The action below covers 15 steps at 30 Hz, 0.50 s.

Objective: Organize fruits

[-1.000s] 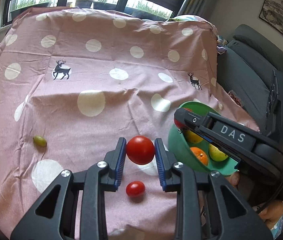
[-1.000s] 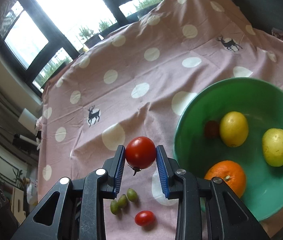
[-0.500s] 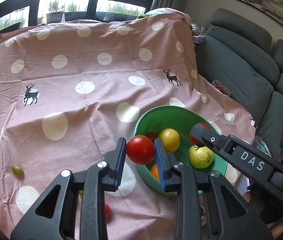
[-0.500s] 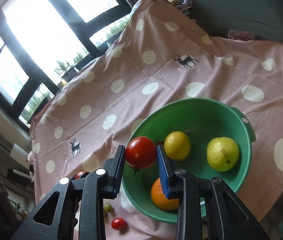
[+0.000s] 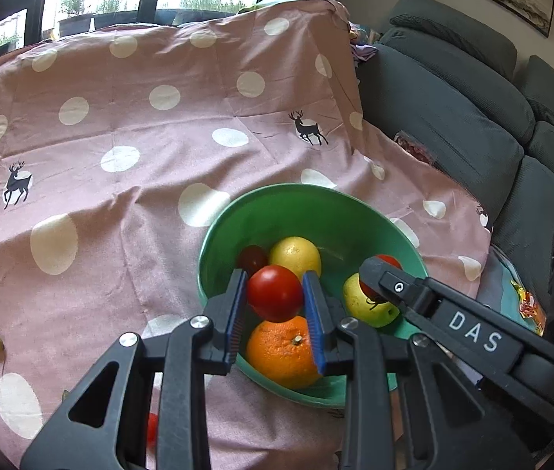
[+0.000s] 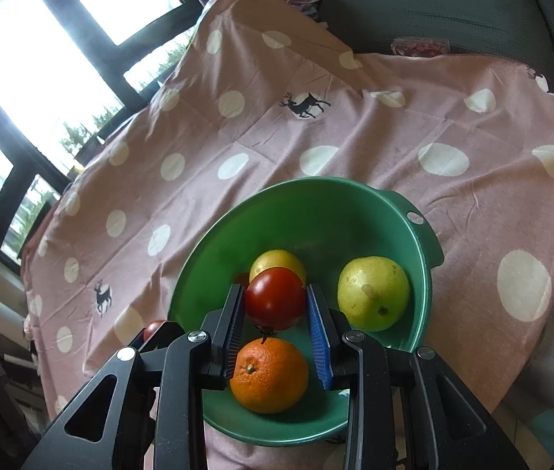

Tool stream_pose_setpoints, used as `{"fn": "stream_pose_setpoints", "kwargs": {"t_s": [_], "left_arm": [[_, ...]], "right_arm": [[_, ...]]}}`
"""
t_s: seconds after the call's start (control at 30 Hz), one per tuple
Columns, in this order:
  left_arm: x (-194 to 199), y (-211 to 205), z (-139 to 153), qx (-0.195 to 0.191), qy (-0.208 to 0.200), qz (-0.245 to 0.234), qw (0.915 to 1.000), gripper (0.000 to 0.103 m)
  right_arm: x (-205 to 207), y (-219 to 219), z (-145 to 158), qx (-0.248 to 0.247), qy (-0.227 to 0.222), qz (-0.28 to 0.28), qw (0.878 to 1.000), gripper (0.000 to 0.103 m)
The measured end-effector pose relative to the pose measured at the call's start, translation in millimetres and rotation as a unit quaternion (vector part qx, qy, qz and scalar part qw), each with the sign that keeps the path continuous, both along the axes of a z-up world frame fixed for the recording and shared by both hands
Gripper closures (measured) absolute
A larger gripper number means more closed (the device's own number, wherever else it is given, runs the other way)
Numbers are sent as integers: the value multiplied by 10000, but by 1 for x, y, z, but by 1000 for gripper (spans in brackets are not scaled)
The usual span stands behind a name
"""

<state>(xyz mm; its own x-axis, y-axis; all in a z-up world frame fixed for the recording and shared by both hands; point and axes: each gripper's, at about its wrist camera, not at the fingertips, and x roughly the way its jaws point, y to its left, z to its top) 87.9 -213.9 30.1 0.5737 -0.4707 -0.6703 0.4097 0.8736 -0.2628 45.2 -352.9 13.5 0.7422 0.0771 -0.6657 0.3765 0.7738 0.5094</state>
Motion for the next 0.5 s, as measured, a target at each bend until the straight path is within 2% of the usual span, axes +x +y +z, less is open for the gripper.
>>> {"fn": "stream_pose_setpoints", "kwargs": {"t_s": [0.5], "left_arm": [[7,-10,-16,-36,329,-162,9993,74]], "right_arm": [[2,-6,-11,-82,353,-136,9993,70]]}}
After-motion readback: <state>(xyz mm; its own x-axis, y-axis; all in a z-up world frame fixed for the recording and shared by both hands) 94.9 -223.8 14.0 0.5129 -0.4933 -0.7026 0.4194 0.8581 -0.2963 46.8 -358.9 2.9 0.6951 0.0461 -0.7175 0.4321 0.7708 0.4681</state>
